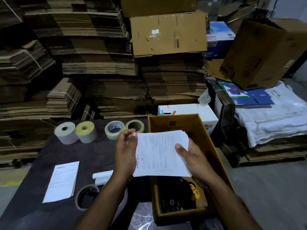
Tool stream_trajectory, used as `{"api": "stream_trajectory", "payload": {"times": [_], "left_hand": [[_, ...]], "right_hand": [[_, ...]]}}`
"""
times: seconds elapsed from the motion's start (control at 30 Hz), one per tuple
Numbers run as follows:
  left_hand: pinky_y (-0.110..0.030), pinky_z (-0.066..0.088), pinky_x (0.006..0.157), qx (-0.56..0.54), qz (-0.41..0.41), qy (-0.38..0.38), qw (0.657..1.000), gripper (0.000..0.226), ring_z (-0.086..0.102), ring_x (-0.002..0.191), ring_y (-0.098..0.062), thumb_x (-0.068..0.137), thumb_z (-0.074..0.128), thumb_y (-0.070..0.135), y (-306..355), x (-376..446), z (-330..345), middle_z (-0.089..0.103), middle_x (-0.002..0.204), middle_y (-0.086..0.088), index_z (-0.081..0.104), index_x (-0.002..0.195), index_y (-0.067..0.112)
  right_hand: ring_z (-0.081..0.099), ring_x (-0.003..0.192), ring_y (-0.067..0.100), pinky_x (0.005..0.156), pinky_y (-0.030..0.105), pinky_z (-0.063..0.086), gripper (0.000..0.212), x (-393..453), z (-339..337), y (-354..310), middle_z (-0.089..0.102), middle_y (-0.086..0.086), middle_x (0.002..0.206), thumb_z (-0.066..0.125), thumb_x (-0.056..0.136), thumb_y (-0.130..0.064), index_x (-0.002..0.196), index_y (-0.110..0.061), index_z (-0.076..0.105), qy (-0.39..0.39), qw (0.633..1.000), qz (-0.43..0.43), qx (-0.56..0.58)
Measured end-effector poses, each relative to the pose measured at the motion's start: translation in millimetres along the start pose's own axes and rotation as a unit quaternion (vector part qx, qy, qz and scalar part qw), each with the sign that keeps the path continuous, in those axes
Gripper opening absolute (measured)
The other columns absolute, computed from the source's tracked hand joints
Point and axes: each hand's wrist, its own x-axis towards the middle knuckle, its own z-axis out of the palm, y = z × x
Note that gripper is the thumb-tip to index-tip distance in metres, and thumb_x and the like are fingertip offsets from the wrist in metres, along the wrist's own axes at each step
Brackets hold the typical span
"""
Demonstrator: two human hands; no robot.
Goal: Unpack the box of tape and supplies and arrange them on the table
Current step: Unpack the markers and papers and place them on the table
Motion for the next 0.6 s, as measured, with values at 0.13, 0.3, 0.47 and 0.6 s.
{"api": "stream_trajectory", "payload": {"times": [0.13,0.3,0.47,0.6], "left_hand": [[-0.041,0.052,0.086,-0.246,-0.097,-0.055,0.963,0.058,0.065,0.107,-0.026,0.087,0.053,0.060,-0.6,-12.8,-9.9,0.069,0.119,-0.010,0.059,0.125,0.017],[-0.053,0.051,0.096,-0.154,-0.120,-0.014,0.981,0.048,0.068,0.107,-0.028,0.084,0.066,0.037,-16.8,-56.8,19.0,0.071,0.117,-0.009,0.058,0.126,0.014],[-0.044,0.060,0.078,-0.136,-0.115,-0.003,0.984,0.020,0.072,0.095,-0.026,0.097,0.055,0.016,-11.8,-49.6,9.2,0.074,0.108,-0.007,0.060,0.116,0.018],[-0.054,0.054,0.091,-0.078,-0.092,-0.078,0.990,0.024,0.070,0.102,-0.030,0.092,0.063,0.023,-8.7,-46.0,-3.6,0.073,0.113,-0.008,0.064,0.116,0.019]], "right_hand": [[0.066,0.101,0.016,0.070,0.030,0.060,0.030,-7.3,20.6,0.5,0.066,-0.005,0.116,0.050,0.100,-0.035,0.130,-0.035,0.048,0.070,0.989,0.014,0.129],[0.070,0.098,0.015,0.075,0.030,0.060,0.034,-25.0,69.2,13.8,0.066,-0.001,0.121,0.050,0.100,-0.025,0.133,-0.031,0.043,0.110,0.966,-0.001,0.234],[0.071,0.098,0.017,0.079,0.037,0.060,0.028,-26.0,49.2,12.6,0.071,-0.003,0.111,0.061,0.094,-0.026,0.121,-0.027,0.056,0.046,0.985,0.027,0.162],[0.068,0.084,0.004,0.067,0.024,0.052,0.018,1.3,12.4,-14.8,0.069,-0.007,0.102,0.059,0.094,-0.035,0.112,-0.029,0.058,-0.031,0.998,-0.041,-0.027]]}}
